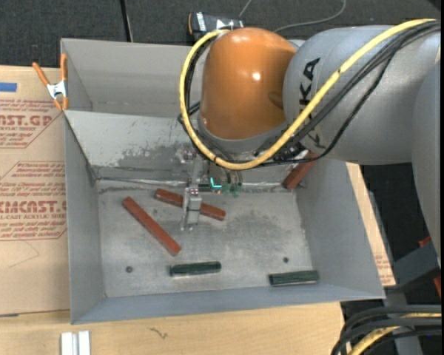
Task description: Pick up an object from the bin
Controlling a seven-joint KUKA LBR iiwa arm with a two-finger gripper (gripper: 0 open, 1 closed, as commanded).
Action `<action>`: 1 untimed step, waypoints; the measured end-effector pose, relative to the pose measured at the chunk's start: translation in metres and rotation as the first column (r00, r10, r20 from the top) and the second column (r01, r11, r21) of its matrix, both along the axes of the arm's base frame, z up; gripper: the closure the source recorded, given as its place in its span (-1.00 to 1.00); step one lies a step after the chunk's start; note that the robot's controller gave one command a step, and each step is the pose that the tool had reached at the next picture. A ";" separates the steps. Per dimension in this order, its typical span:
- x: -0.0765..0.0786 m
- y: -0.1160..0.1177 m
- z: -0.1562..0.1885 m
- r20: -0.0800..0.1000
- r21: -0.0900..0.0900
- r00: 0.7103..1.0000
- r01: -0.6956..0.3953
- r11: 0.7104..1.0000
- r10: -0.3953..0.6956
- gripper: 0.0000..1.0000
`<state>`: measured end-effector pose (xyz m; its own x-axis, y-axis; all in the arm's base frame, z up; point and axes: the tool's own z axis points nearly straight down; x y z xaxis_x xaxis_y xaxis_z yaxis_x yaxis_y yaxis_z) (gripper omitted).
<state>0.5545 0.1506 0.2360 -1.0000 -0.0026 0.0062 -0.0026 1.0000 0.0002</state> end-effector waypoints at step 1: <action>-0.002 -0.016 -0.165 0.007 0.002 0.923 0.385 0.923 -0.385 -1.00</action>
Offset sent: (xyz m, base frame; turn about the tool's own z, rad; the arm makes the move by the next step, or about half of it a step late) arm -0.0024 -0.0164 -0.1626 0.3941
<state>0.5521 0.1342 0.0713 -0.9238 0.3828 -0.0009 0.3828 0.9238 0.0018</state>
